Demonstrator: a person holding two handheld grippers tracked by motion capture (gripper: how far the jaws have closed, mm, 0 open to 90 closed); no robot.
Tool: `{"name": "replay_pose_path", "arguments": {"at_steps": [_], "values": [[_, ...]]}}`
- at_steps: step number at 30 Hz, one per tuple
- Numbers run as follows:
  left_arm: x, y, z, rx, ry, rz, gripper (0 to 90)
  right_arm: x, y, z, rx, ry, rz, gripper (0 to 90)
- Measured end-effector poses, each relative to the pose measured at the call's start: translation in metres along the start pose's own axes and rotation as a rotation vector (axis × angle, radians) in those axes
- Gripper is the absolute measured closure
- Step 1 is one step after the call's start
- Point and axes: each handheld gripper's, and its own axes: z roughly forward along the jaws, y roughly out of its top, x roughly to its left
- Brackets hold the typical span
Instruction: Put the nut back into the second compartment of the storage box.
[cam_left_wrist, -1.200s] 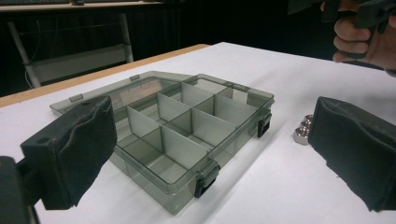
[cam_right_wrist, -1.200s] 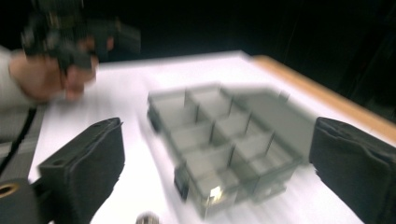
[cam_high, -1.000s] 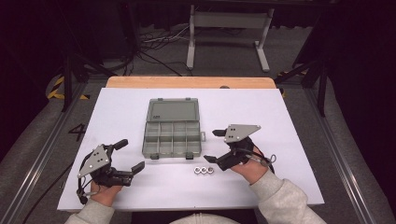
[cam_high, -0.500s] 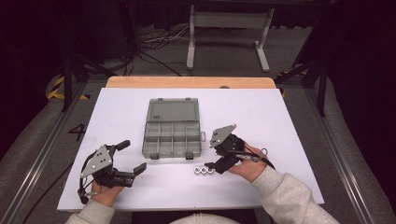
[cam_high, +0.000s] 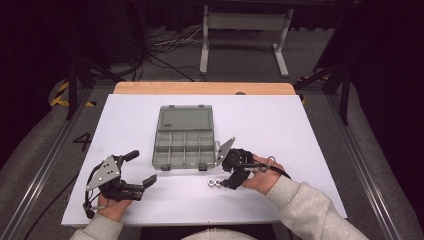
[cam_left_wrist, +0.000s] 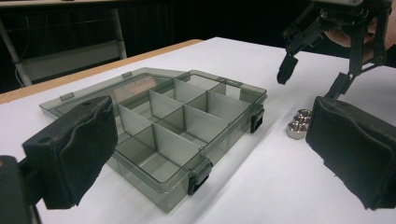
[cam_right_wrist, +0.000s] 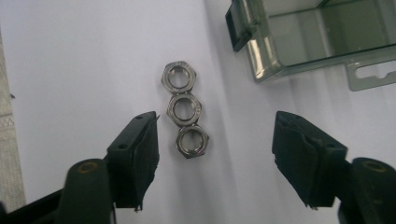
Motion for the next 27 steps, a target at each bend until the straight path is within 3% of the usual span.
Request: {"name": "replay_pose_path", "arguments": {"at_steps": [3, 11, 17, 24, 27], "values": [[0.0, 0.0, 0.0, 0.001, 0.0, 0.0, 3.0, -0.001, 0.0, 0.006, 0.033, 0.026, -0.007, 37.4], [0.0, -0.001, 0.001, 0.009, -0.013, -0.002, 4.2, -0.001, -0.003, 0.015, 0.071, 0.042, -0.006, 43.5], [-0.001, -0.001, 0.001, 0.01, -0.012, -0.004, 4.7, 0.0, -0.004, 0.023, 0.105, 0.06, -0.019, 53.7], [0.0, -0.001, 0.001, 0.013, -0.008, 0.0, 4.8, 0.001, -0.003, 0.026, 0.127, 0.083, -0.022, 67.2], [0.0, -0.001, 0.001, 0.014, -0.01, 0.001, 5.0, 0.002, -0.003, 0.026, 0.13, 0.085, -0.017, 67.4]]}}
